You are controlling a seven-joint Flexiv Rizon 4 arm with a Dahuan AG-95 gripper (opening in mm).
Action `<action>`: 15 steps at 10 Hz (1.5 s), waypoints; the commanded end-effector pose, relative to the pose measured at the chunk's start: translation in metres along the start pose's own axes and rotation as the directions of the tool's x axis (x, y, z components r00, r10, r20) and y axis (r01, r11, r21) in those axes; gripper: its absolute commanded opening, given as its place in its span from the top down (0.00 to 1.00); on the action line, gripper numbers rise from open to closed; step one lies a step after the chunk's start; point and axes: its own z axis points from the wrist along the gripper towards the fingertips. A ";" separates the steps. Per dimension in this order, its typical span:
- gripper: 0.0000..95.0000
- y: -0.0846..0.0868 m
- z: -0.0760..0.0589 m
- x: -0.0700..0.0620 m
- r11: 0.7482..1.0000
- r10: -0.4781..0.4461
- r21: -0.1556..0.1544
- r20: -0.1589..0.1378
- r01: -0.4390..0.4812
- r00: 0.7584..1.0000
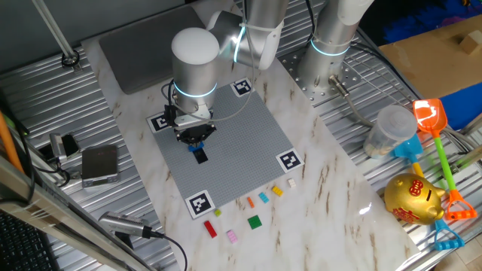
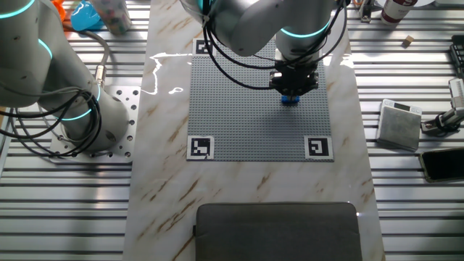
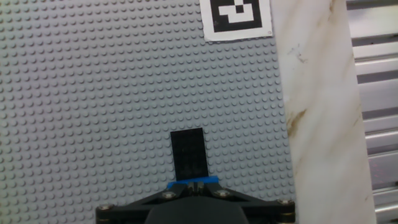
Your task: Build with small Lego blocks
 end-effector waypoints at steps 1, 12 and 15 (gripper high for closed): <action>1.00 0.000 0.001 0.000 1.000 -0.010 0.002 0.000 0.010 1.000; 1.00 -0.001 0.011 -0.002 1.000 -0.028 0.015 0.005 0.028 1.000; 1.00 -0.001 0.010 -0.002 1.000 -0.028 0.015 0.001 0.028 1.000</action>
